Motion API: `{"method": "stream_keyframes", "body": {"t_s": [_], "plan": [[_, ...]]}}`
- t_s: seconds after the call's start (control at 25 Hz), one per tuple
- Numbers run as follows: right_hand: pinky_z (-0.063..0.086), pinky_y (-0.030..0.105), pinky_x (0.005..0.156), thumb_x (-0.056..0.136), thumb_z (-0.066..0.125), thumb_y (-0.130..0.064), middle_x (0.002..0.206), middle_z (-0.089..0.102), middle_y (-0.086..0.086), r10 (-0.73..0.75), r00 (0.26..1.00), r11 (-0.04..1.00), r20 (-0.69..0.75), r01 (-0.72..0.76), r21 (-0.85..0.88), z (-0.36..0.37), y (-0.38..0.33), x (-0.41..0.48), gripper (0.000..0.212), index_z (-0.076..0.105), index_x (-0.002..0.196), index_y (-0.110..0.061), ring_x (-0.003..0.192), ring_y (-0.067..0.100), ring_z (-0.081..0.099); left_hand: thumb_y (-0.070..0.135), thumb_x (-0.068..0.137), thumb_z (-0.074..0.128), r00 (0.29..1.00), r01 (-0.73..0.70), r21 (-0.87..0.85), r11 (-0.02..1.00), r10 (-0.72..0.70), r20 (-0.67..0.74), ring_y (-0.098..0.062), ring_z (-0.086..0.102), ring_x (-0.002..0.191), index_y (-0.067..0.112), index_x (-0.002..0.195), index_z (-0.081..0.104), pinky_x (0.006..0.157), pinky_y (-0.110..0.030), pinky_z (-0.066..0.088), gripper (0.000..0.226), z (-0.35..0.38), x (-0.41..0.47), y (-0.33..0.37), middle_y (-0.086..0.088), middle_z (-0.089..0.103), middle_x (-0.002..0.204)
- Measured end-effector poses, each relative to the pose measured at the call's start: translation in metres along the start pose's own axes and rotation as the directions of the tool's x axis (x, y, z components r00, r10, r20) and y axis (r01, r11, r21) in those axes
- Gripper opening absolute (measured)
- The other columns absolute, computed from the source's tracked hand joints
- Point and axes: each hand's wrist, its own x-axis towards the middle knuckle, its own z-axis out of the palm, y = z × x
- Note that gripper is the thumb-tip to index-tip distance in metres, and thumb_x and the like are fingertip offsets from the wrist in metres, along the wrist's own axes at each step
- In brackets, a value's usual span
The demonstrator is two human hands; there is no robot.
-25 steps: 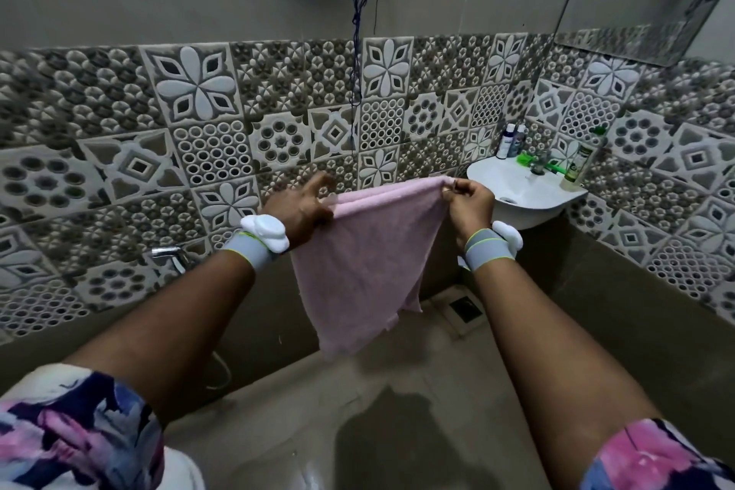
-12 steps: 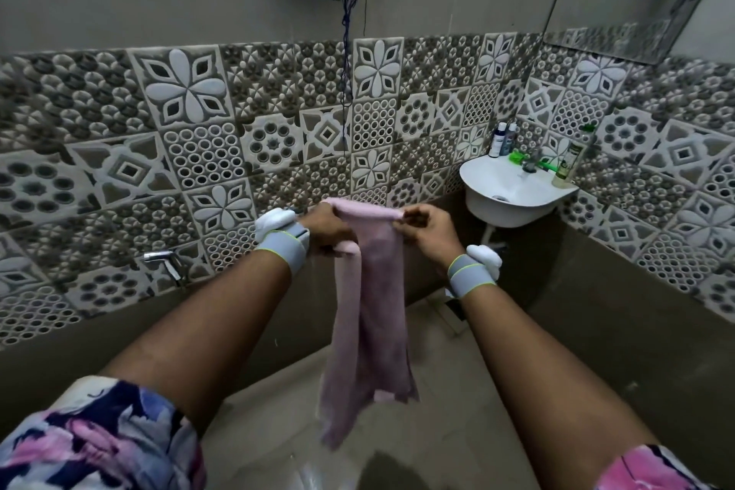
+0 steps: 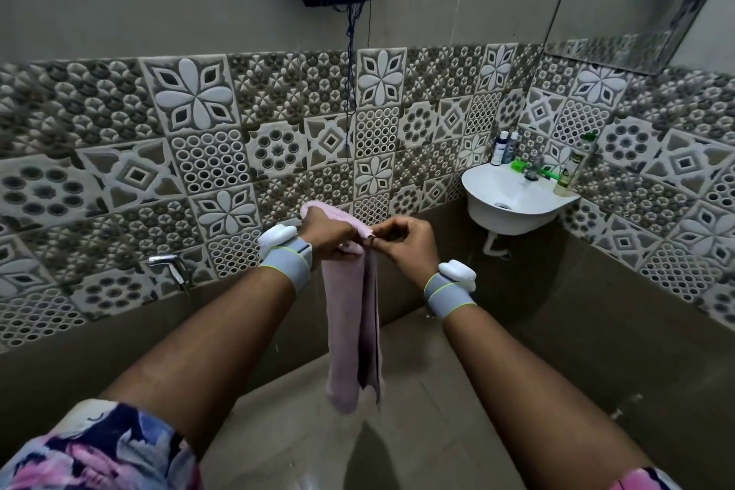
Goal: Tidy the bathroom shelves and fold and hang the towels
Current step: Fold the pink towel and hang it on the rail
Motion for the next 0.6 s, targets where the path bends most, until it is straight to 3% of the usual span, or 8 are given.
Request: {"method": "stream_keyframes", "body": {"t_s": [0.12,0.24,0.36,0.4,0.52,0.6], "plan": [[0.046,0.006,0.063,0.070,0.076,0.008,0.078,0.068,0.009,-0.035,0.999,0.997,0.041,0.038,-0.071,0.005,-0.002,0.002,0.015,0.070,0.084,0.010,0.058,-0.011,0.059,0.000,0.069,0.053,0.993,-0.008,-0.135,0.991,-0.008,-0.119,-0.024,0.053,0.047,-0.005,0.075,0.060,0.066,-0.040,0.057,0.010,0.002,-0.001,0.002,-0.019,0.057,0.058],[0.051,0.016,0.073,0.070,0.079,0.001,0.081,0.071,0.001,-0.052,0.990,0.992,0.133,0.067,-0.107,0.005,-0.001,0.003,0.018,0.074,0.087,0.001,0.069,-0.008,0.063,0.021,0.059,0.062,0.963,-0.068,-0.171,0.983,0.020,-0.267,-0.030,0.063,0.054,-0.001,0.096,0.051,0.052,-0.040,0.056,0.045,-0.005,0.014,-0.009,-0.024,0.061,0.074],[0.053,0.028,0.079,0.067,0.083,-0.006,0.091,0.072,0.003,-0.047,0.986,0.993,0.161,0.064,-0.100,0.002,-0.005,0.001,0.030,0.072,0.095,-0.006,0.082,0.005,0.065,0.019,0.055,0.069,0.954,-0.056,-0.155,0.986,0.007,-0.299,-0.033,0.066,0.068,-0.004,0.103,0.043,0.049,-0.046,0.058,0.059,-0.005,0.032,-0.020,-0.030,0.061,0.088],[0.051,0.025,0.082,0.064,0.085,-0.007,0.097,0.070,0.003,-0.053,0.983,0.992,0.175,0.072,-0.101,0.003,-0.004,0.001,0.041,0.068,0.101,-0.007,0.087,0.008,0.063,0.011,0.064,0.069,0.954,-0.074,-0.219,0.973,0.006,-0.299,-0.031,0.066,0.067,-0.004,0.103,0.041,0.049,-0.046,0.058,0.050,0.000,0.021,-0.011,-0.029,0.059,0.086],[0.045,0.016,0.096,0.060,0.089,-0.014,0.122,0.059,0.000,0.009,0.953,0.997,0.303,0.015,-0.077,0.012,0.009,0.003,0.079,0.048,0.128,-0.010,0.110,0.008,0.057,-0.006,0.087,0.052,0.966,-0.076,-0.437,0.897,-0.043,-0.256,-0.014,0.061,0.043,0.001,0.085,0.044,0.042,-0.026,0.056,0.011,0.012,0.004,0.017,-0.013,0.060,0.061],[0.046,0.027,0.099,0.061,0.086,-0.019,0.128,0.058,0.005,0.092,0.952,0.991,0.291,-0.059,-0.118,0.023,0.020,0.003,0.082,0.044,0.131,-0.013,0.117,0.014,0.055,-0.006,0.092,0.045,0.976,-0.103,-0.543,0.833,-0.019,-0.215,-0.007,0.058,0.035,0.002,0.072,0.046,0.046,-0.023,0.055,0.023,0.012,0.003,0.030,-0.006,0.060,0.043]]}}
